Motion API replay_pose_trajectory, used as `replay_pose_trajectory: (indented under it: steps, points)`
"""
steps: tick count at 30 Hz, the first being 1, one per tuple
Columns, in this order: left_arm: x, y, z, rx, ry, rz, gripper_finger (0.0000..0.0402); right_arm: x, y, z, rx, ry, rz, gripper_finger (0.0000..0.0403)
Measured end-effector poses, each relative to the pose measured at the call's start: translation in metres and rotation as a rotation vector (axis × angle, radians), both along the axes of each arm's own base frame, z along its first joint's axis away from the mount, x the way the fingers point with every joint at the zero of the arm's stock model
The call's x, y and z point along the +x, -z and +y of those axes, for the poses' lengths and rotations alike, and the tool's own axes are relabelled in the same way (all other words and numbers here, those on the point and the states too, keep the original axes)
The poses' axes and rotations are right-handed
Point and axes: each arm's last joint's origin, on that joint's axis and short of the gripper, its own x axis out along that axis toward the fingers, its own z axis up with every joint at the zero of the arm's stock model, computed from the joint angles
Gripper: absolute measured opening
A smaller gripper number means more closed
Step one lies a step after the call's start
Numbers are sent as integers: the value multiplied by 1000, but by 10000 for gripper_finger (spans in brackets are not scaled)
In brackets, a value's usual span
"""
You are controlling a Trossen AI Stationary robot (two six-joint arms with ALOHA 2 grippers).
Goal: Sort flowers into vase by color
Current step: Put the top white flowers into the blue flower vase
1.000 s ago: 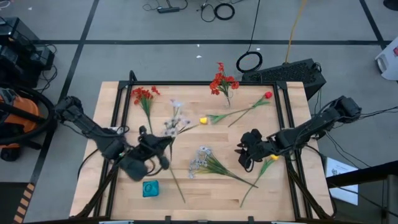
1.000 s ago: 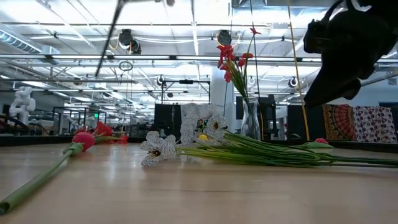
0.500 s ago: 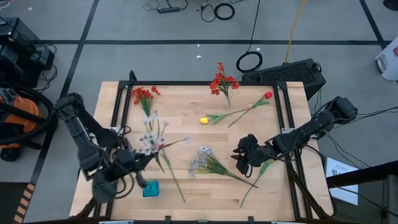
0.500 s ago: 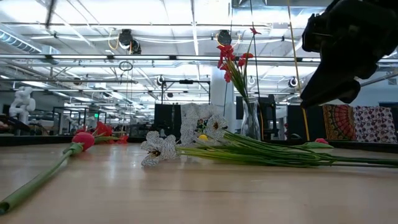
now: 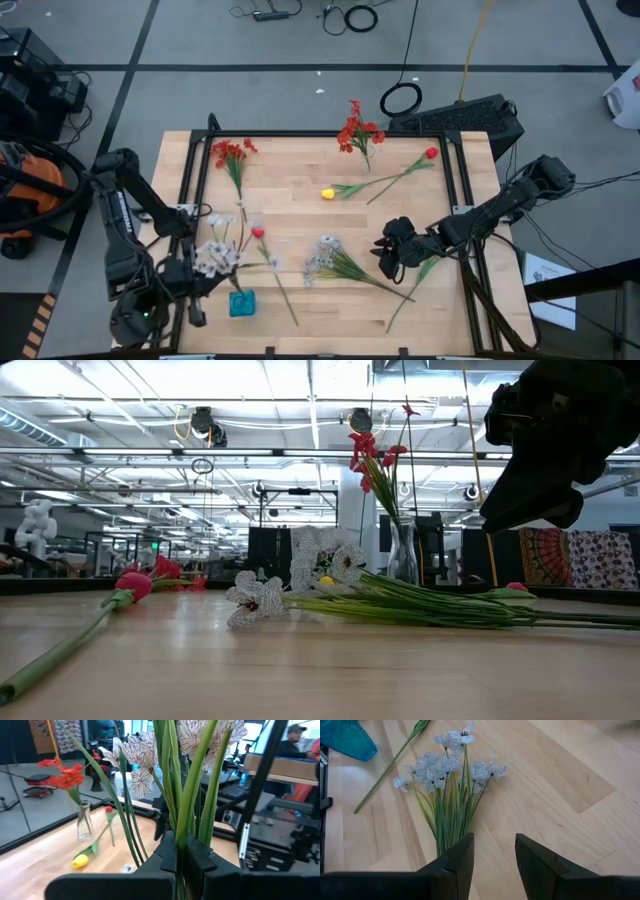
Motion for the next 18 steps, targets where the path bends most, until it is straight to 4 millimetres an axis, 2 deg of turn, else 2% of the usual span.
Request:
replay_pose_trajectory:
  steps: [7,18]
  points:
    - [-11,1,-4,28,24,-8,10,0,0,-1,-16,19,-11,134]
    - [-11,16,-14,116,37,22,10,0,-1,-1,-17,20,-13,134]
